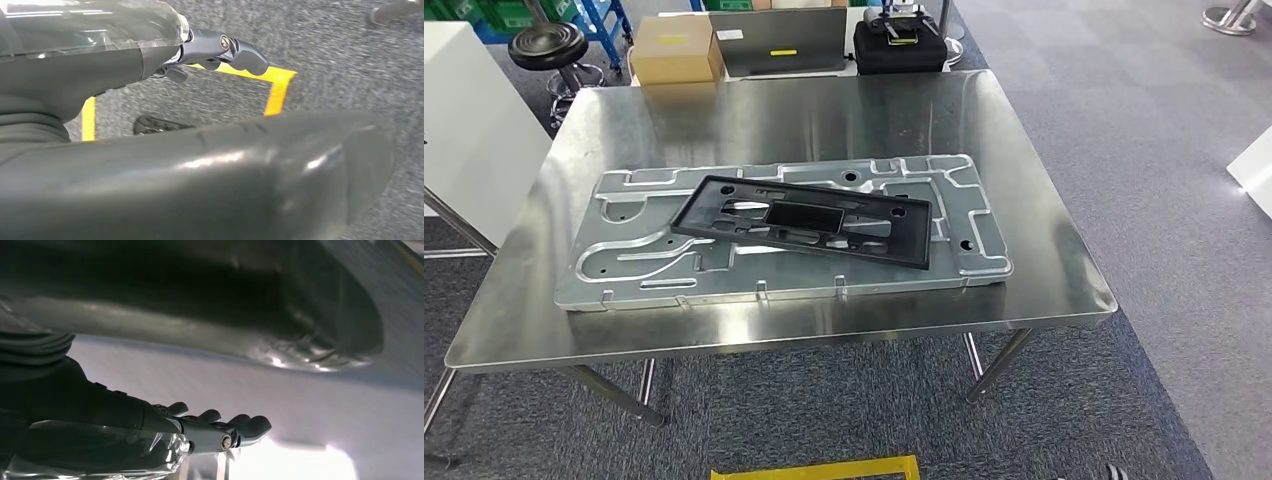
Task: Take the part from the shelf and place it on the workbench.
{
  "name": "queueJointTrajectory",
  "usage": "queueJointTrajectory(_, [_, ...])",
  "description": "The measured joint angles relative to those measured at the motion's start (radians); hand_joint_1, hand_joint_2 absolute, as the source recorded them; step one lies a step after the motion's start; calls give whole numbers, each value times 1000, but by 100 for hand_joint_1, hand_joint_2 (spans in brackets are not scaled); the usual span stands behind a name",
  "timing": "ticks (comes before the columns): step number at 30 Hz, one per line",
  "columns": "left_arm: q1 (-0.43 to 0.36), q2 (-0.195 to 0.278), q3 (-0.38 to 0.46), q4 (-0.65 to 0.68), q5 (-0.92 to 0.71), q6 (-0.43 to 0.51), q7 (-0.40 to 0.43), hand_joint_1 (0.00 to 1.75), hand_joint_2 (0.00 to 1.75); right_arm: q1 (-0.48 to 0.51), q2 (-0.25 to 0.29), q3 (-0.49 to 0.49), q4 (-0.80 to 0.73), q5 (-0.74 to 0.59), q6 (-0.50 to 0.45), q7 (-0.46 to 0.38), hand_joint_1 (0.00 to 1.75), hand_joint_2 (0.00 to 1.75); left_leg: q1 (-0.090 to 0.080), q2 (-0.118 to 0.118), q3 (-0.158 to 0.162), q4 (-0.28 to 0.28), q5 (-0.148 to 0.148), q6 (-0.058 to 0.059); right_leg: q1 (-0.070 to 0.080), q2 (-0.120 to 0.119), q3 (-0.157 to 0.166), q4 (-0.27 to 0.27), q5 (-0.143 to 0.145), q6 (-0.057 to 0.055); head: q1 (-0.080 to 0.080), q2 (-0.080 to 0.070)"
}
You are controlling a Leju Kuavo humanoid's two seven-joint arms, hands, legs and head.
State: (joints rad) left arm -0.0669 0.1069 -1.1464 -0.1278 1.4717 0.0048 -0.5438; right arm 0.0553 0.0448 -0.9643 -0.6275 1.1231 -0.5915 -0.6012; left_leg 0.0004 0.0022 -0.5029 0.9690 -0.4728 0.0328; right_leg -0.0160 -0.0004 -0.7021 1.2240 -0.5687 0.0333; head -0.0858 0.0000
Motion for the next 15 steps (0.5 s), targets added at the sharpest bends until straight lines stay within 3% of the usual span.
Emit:
queueJointTrajectory(1, [2, -1, 0, 0, 0, -3, 2, 0, 0, -6, 0, -12, 40, 13, 5, 23, 0, 0, -1, 1, -12, 2, 8, -1, 0, 0, -5, 50, -20, 2, 0, 0])
queueJointTrajectory(2, [3, -1, -1, 0, 0, -5, 4, 0, 0, -11, 0, -24, 77, 26, 15, 50, 0, 0, -1, 3, -24, 6, 15, -2, 0, 0, 5, 69, -16, 3, 0, 0])
queueJointTrajectory(3, [3, -1, -1, 0, 0, -8, 6, 0, 0, -17, 0, -35, 111, 39, 30, 81, 0, 0, -1, 3, -36, 11, 21, -4, -1, 0, 33, 50, 4, 3, 0, 0])
queueJointTrajectory(5, [3, -3, -1, 0, 0, -12, 11, 0, 0, -29, 0, -54, 169, 64, 69, 150, 0, 0, -1, 3, -59, 26, 28, -11, -1, 0, 131, -77, 42, 0, 0, 0])
queueJointTrajectory(7, [3, -4, -1, 0, 0, -14, 15, 0, 0, -42, 0, -67, 218, 84, 105, 213, 0, 0, -3, 3, -75, 41, 34, -20, 3, 2, 202, -189, 45, -11, 0, 0])
queueJointTrajectory(8, [3, -5, -1, 0, 0, -14, 17, 0, 0, -46, 1, -72, 239, 90, 120, 239, 0, 0, -4, 3, -79, 45, 38, -26, 5, 2, 212, -210, 39, -17, 0, 0])
queueJointTrajectory(11, [6, -9, -2, 0, 0, -13, 26, 0, 0, -53, 3, -88, 289, 101, 158, 300, 0, 0, -3, 2, -87, 53, 39, -44, 4, -1, 200, -216, 54, -40, 0, 0])
queueJointTrajectory(12, [7, -11, -2, 0, 0, -13, 29, 0, 0, -55, 4, -91, 301, 107, 170, 317, 0, 0, -1, 1, -95, 73, 16, -50, 2, -3, 192, -218, 63, -49, 0, 0])
queueJointTrajectory(15, [8, -13, -5, 0, 0, -13, 37, 0, 0, -59, 5, -96, 323, 125, 192, 350, 0, 0, 5, 0, -137, 223, -119, -66, 4, -6, 158, -219, 93, -62, 0, 0])
